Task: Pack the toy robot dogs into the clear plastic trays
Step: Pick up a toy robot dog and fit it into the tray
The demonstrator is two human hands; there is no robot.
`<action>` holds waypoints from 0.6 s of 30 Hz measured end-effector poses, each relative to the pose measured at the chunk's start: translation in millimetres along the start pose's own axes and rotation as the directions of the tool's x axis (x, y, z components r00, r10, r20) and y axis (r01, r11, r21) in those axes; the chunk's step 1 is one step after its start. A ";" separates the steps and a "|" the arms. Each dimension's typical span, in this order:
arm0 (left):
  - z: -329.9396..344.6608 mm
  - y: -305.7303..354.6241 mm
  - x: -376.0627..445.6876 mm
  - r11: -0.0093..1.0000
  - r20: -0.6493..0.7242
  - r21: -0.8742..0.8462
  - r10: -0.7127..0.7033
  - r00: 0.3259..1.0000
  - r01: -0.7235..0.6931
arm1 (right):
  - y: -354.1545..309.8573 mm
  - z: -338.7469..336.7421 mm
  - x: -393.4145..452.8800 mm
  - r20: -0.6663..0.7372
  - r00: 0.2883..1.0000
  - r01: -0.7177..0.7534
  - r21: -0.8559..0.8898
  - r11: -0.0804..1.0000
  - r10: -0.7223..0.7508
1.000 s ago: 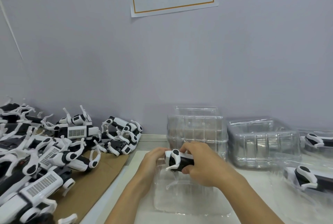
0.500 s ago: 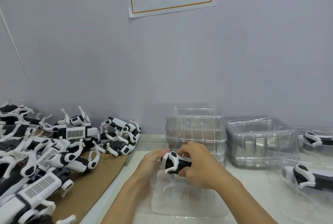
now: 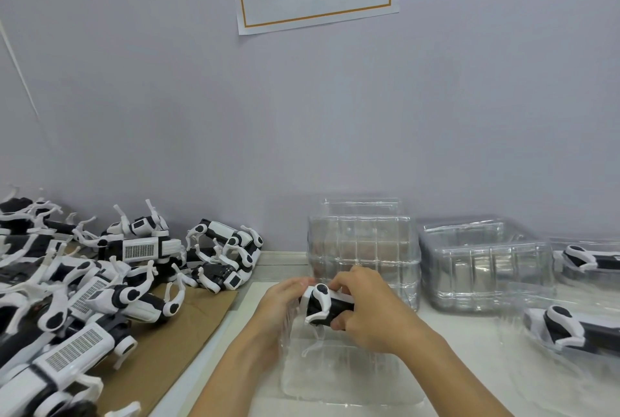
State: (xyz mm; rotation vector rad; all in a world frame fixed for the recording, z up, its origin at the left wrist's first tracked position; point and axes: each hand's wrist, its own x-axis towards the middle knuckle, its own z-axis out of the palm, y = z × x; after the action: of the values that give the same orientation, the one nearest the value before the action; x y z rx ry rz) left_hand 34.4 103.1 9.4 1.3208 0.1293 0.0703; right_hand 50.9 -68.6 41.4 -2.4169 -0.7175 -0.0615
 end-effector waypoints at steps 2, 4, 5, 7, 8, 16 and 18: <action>-1.6 0.1 1.2 1.000 -0.003 0.008 -0.007 1.000 0.007 | 0.2 0.3 0.1 0.006 1.000 -0.006 -0.006 1.000 0.006; -3.5 0.6 3.2 1.000 -0.005 0.021 -0.006 1.000 0.006 | 0.3 0.7 0.2 0.010 1.000 -0.008 -0.011 1.000 0.008; -4.3 0.5 4.1 1.000 -0.007 0.022 -0.005 1.000 0.005 | 0.6 0.9 0.4 0.012 1.000 -0.009 -0.014 1.000 0.009; -4.7 0.5 5.2 1.000 -0.016 0.020 -0.005 1.000 0.005 | 0.8 1.2 0.8 0.015 1.000 -0.013 -0.013 1.000 0.013; -4.7 0.4 5.4 1.000 -0.019 0.016 -0.006 1.000 0.007 | 0.9 1.4 0.9 0.016 1.000 -0.014 -0.012 1.000 0.014; -4.7 -1.7 10.1 0.999 -0.045 0.000 -0.039 0.998 0.039 | 0.3 2.4 1.2 0.016 1.000 -0.017 -0.017 1.000 0.017; -4.2 -1.5 10.3 0.998 -0.054 0.050 -0.039 0.998 0.042 | 0.1 2.4 0.9 0.017 1.000 -0.023 0.004 1.000 0.023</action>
State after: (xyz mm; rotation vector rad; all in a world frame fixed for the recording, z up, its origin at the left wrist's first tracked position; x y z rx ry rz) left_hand 44.0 108.1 6.3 1.3672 0.2042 0.0680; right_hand 51.4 -66.9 39.6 -2.4243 -0.6962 -0.0307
